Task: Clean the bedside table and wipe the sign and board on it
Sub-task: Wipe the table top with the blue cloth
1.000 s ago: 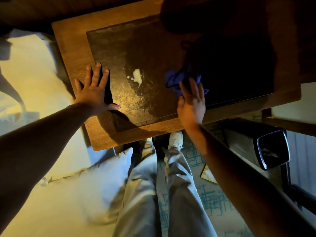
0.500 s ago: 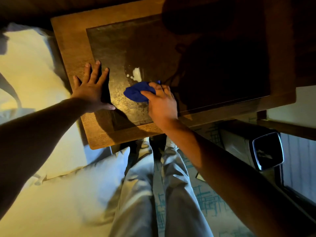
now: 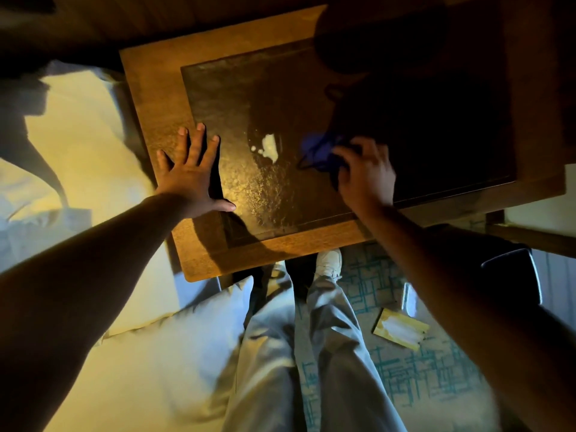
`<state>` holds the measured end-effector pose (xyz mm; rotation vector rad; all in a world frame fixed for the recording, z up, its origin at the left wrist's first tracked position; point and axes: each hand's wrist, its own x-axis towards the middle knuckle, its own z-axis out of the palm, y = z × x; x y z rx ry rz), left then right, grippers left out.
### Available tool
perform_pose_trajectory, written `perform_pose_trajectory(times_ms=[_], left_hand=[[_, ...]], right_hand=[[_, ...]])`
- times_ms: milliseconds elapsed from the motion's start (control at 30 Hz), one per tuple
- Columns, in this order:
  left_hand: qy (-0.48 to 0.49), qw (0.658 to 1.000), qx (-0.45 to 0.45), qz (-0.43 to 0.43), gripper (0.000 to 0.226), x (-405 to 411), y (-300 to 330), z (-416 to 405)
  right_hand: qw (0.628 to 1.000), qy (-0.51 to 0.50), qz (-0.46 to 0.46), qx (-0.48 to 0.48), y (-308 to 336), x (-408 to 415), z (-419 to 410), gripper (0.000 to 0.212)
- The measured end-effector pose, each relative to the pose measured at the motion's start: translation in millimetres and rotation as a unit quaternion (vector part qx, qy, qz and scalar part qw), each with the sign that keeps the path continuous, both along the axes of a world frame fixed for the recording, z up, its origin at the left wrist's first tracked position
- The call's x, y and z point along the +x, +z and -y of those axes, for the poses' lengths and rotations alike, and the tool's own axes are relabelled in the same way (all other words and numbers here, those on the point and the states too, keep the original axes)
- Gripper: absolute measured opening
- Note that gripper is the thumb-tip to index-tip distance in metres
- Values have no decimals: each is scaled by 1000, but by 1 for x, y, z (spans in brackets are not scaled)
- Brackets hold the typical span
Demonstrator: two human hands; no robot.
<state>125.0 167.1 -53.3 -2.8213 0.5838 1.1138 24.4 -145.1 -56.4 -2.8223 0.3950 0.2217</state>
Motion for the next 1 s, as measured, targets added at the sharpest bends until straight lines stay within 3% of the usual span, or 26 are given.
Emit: perform_pose_trajectory(times_ms=[100, 267, 433, 600, 767, 867, 1000], left_hand=[[2, 1000, -5, 0, 147, 1, 0, -1], [2, 1000, -4, 8, 146, -1, 0, -1], [-1, 1000, -7, 13, 146, -1, -1, -1], [1, 1000, -11, 13, 146, -2, 0, -1], [8, 1000, -9, 7, 147, 0, 0, -2], [4, 1000, -9, 8, 146, -1, 0, -2], [5, 1000, -12, 10, 146, -1, 0, -3]], right_hand=[[997, -70, 17, 16, 7, 53, 5, 44], [995, -81, 15, 52, -5, 121, -33, 51], [995, 40, -63, 61, -11, 126, -83, 62], [970, 215, -81, 78, -21, 68, -81, 52], [956, 270, -11, 117, -23, -1, -38, 47], [965, 251, 15, 78, -19, -13, 12, 46], [996, 82, 31, 34, -16, 2, 78, 45]])
